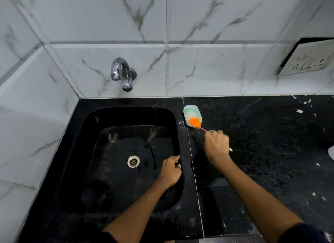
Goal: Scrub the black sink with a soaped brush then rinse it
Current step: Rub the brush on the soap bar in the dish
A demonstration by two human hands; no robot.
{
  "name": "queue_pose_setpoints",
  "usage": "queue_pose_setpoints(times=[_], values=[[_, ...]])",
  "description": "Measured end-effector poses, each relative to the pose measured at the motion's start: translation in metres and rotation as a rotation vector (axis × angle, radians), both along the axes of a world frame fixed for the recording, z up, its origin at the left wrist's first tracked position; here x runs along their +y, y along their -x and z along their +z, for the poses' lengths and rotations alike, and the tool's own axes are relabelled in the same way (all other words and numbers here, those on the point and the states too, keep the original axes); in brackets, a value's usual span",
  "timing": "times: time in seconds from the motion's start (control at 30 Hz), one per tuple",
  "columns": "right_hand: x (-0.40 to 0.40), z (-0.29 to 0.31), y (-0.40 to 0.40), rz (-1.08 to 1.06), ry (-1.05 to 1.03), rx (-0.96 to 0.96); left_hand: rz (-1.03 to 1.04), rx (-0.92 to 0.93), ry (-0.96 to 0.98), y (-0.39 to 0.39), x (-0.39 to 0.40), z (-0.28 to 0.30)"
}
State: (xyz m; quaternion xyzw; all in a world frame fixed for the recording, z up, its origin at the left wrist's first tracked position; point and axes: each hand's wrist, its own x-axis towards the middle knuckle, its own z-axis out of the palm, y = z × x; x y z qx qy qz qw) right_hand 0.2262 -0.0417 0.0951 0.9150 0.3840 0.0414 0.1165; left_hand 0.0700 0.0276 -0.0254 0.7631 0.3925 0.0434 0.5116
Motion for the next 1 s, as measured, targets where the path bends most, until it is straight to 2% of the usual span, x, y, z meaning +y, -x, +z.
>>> queue_pose_setpoints(times=[0.07, 0.2, 0.33, 0.4, 0.47, 0.57, 0.67, 0.73, 0.77, 0.8, 0.83, 0.93, 1.0], values=[[-0.003, -0.006, 0.003, 0.094, 0.07, -0.067, 0.0, 0.002, 0.0, 0.0, 0.001, -0.001], [-0.003, -0.001, -0.006, 0.242, 0.161, -0.014, -0.006, 0.004, 0.004, 0.0, 0.0, 0.0], [0.005, 0.013, -0.016, 0.068, 0.026, 0.157, -0.008, 0.009, 0.012, 0.001, -0.001, 0.001], [0.006, 0.017, -0.018, -0.073, -0.088, 0.33, -0.016, 0.013, 0.014, 0.001, -0.001, 0.003], [0.009, 0.016, -0.022, -0.317, -0.225, 0.547, -0.021, 0.019, 0.014, 0.001, -0.002, 0.004], [0.015, 0.011, -0.029, -0.683, -0.608, 1.073, -0.029, 0.038, 0.019, 0.001, -0.002, 0.002], [0.014, 0.01, -0.043, -0.96, -0.744, 1.572, -0.032, 0.044, 0.019, 0.001, -0.002, 0.004], [0.013, 0.011, -0.05, -1.022, -0.773, 1.698, -0.029, 0.045, 0.022, 0.001, -0.002, 0.007], [0.013, 0.01, -0.051, -1.019, -0.776, 1.686, -0.03, 0.043, 0.025, 0.001, -0.002, 0.007], [0.014, 0.012, -0.048, -0.977, -0.754, 1.588, -0.032, 0.046, 0.028, 0.001, -0.002, 0.007], [0.014, 0.013, -0.044, -0.903, -0.711, 1.402, -0.035, 0.047, 0.032, 0.001, -0.002, 0.006], [0.009, 0.014, -0.028, -0.558, -0.467, 0.663, -0.039, 0.054, 0.037, 0.002, -0.002, 0.003], [0.012, 0.012, -0.017, -0.372, -0.32, 0.411, -0.034, 0.05, 0.037, 0.002, -0.003, 0.008]])
